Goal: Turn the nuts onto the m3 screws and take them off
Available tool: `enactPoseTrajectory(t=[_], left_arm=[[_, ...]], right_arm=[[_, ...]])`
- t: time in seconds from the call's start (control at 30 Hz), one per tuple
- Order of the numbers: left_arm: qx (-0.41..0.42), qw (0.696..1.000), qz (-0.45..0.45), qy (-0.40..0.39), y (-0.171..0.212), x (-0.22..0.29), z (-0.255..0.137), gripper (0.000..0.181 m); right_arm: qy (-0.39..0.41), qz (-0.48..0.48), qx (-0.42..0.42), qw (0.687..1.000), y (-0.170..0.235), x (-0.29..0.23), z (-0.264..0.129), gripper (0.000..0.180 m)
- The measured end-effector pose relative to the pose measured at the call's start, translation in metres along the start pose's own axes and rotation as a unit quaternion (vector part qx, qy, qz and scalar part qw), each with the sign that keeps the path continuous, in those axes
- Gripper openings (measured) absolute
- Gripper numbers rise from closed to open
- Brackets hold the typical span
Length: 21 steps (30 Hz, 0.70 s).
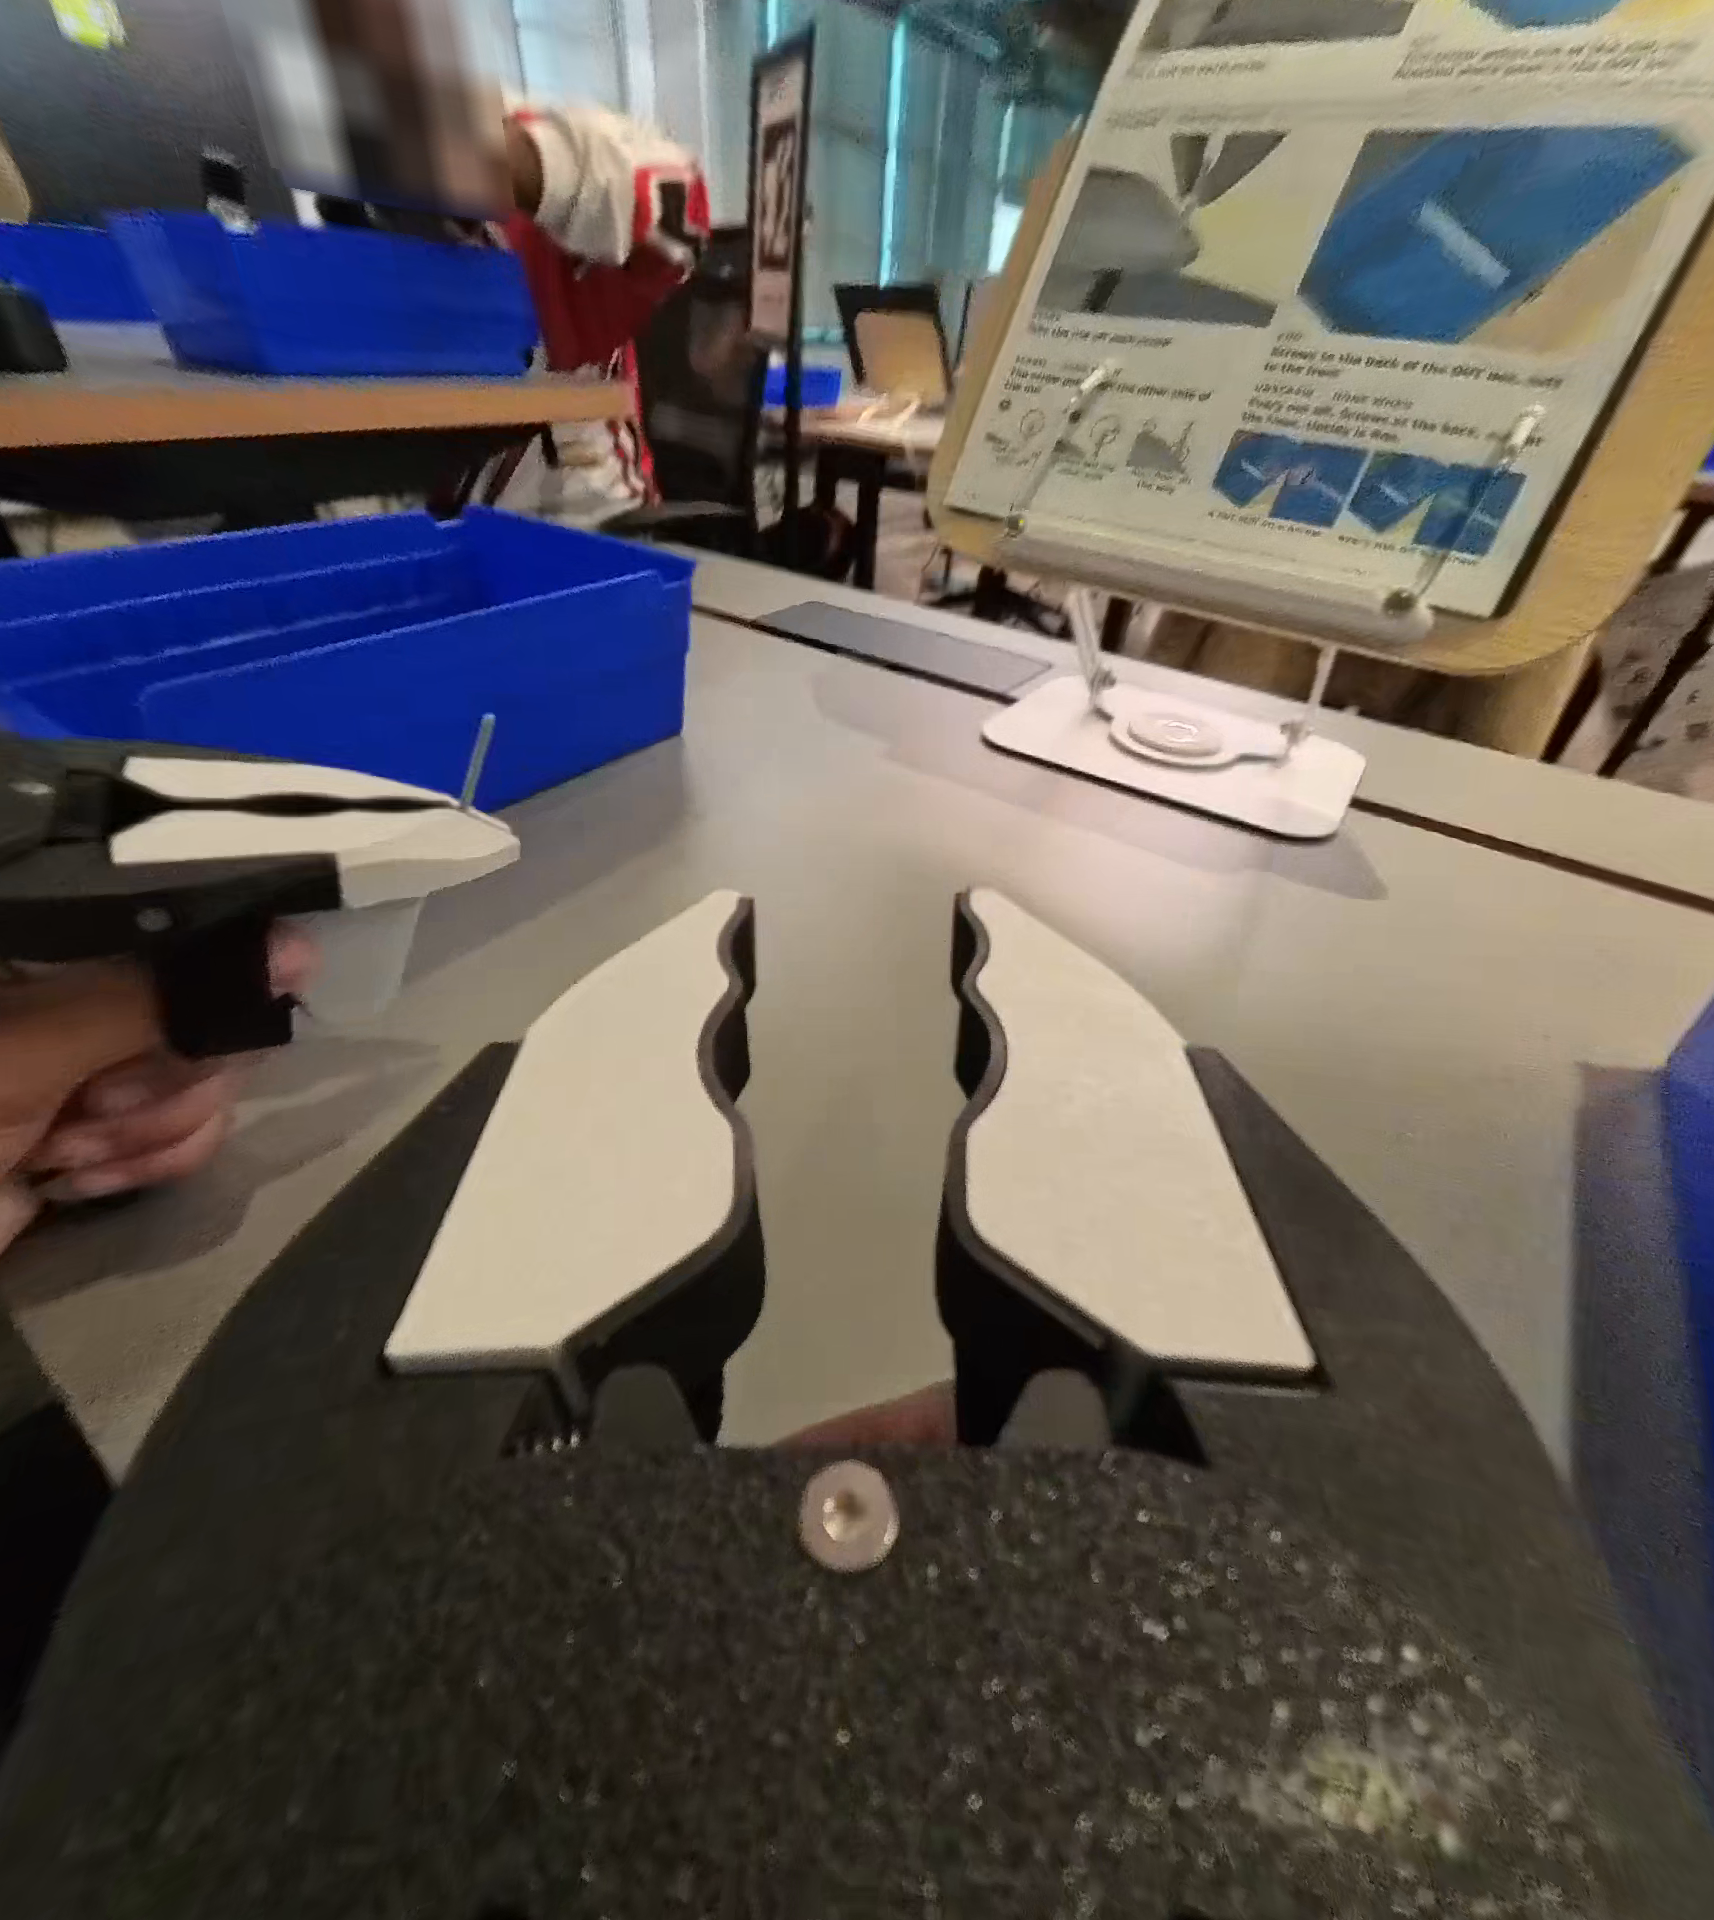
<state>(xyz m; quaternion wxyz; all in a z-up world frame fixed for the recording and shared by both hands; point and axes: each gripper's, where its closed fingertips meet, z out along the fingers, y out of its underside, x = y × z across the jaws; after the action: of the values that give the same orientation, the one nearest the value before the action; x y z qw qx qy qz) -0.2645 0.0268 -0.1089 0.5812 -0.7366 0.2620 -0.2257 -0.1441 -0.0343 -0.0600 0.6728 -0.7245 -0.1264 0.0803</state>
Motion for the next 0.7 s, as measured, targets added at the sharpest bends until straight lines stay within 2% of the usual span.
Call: enactPoseTrajectory(t=[0.17, 0.33, 0.4, 0.47, 0.57, 0.7], left_arm=[[-0.002, 1.0, -0.002, 0.004, 0.001, 0.0, 0.0, 0.004], [-0.011, 0.999, 0.009, 0.029, 0.003, 0.008, 0.002, 0.004], [-0.023, 0.994, 0.017, 0.106, 0.005, 0.027, 0.003, 0.004], [-0.045, 0.973, 0.023, 0.225, 0.008, 0.053, -0.001, 0.004], [-0.055, 0.92, -0.004, 0.387, -0.004, 0.084, -0.02, 0.004], [-0.06, 0.846, -0.031, 0.528, -0.029, 0.104, -0.046, 0.004]], right_arm=[[-0.043, 0.047, -0.019, 0.998, 0.033, -0.028, 0.011, 0.036], [-0.074, 0.064, -0.022, 0.995, 0.033, -0.031, 0.008, 0.031], [-0.121, 0.044, -0.01, 0.992, 0.025, -0.041, 0.007, 0.03], [-0.201, 0.038, 0.002, 0.979, 0.01, -0.055, 0.002, 0.021], [-0.289, 0.05, -0.001, 0.956, -0.008, -0.062, 0.0, 0.021], [-0.372, 0.071, -0.005, 0.925, -0.022, -0.069, -0.004, 0.028]])
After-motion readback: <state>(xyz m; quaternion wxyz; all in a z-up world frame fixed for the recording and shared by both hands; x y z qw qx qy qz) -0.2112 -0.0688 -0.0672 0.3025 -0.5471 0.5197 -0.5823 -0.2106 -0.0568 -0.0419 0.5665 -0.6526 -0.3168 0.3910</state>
